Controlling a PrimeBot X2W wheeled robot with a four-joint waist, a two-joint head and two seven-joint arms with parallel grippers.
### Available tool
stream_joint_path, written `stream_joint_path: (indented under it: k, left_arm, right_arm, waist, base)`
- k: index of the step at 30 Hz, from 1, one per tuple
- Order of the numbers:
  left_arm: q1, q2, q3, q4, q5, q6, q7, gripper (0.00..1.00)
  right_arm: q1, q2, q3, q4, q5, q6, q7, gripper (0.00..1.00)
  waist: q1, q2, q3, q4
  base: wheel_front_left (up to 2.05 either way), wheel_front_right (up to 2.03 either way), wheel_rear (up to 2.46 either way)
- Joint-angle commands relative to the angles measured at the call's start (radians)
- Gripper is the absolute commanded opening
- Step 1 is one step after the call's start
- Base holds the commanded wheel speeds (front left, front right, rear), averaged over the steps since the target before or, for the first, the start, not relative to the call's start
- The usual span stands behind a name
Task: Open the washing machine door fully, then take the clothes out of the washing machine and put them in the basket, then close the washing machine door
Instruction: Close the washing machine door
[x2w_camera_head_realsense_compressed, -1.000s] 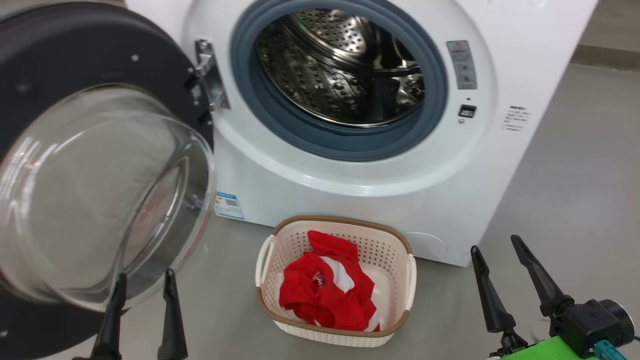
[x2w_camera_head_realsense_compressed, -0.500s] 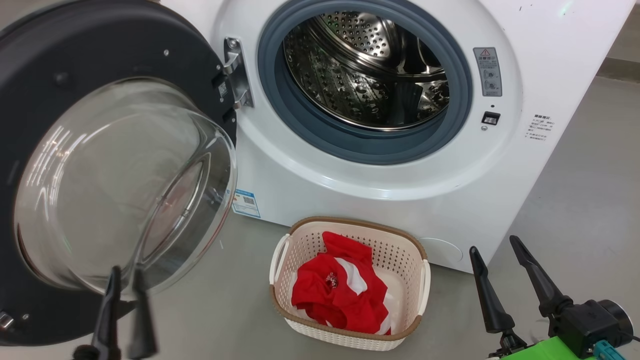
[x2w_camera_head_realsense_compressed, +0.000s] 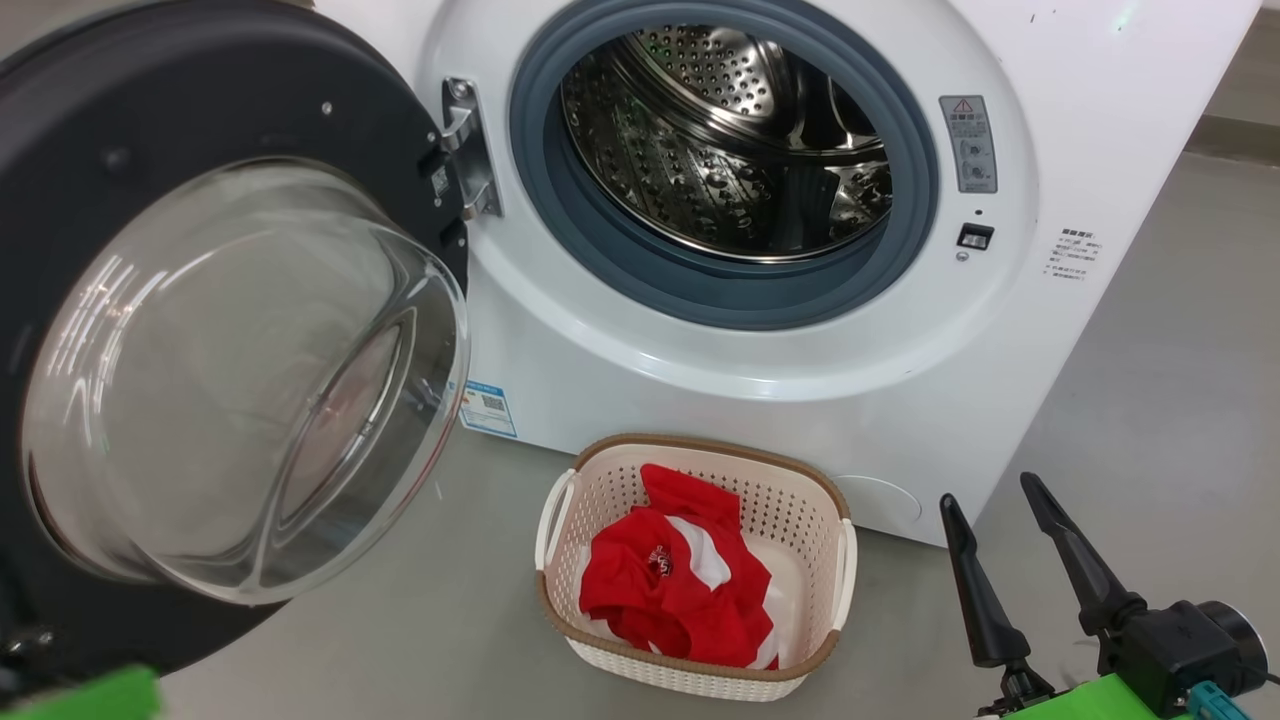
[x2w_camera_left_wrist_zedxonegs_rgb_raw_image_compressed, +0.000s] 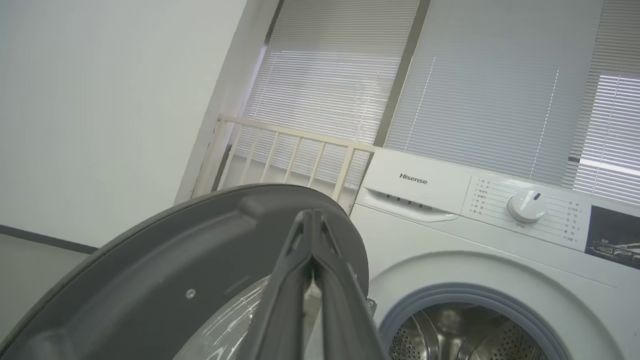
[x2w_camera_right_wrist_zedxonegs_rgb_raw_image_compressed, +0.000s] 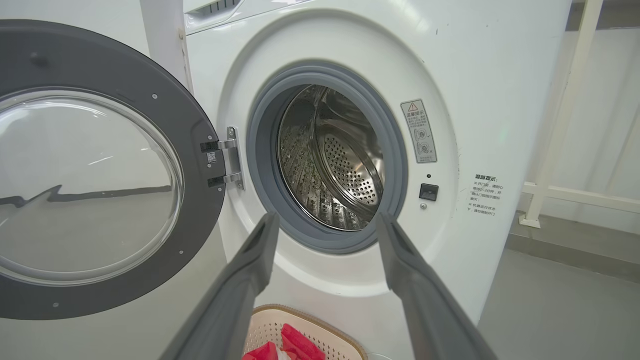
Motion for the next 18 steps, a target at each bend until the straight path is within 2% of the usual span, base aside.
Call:
stream_joint_path:
  k: [1, 5, 9, 15, 18]
  left_arm:
    - [-0.066, 0.011, 0.063, -0.017, -0.048, -0.016, -0.003, 0.00]
    - [-0.150, 0.020, 0.161, 0.023, -0.232, -0.037, 0.040, 0.00]
    - [-0.231, 0.068, 0.259, 0.091, -0.372, -0.037, 0.098, 0.00]
    - [-0.328, 0.158, 0.358, 0.205, -0.503, -0.013, 0.191, 0.00]
    - [-0.370, 0.199, 0.385, 0.263, -0.567, 0.026, 0.273, 0.00]
  right_arm:
    - [-0.012, -0.013, 0.026, -0.029, -0.003, 0.005, 0.001, 1.00]
    - [-0.016, -0.013, 0.026, -0.032, -0.004, 0.005, 0.004, 1.00]
    - [-0.019, -0.013, 0.028, -0.032, -0.005, 0.005, 0.007, 1.00]
    - [-0.023, -0.013, 0.025, -0.034, -0.009, 0.005, 0.011, 1.00]
    - [-0.021, -0.013, 0.023, -0.034, -0.008, 0.005, 0.012, 1.00]
  waist:
    - [0.0000, 0.0000, 0.004, -0.001]
    - [0.0000, 0.0000, 0.015, -0.004]
    - [0.0000, 0.0000, 0.024, -0.011]
    - [0.0000, 0.0000, 0.027, -0.024]
    - [0.0000, 0.0000, 0.025, -0.028]
  base:
    - [0.00, 0.00, 0.00]
    - [0.00, 0.00, 0.00]
    - [0.00, 0.00, 0.00]
    - [0.00, 0.00, 0.00]
    - [0.00, 0.00, 0.00]
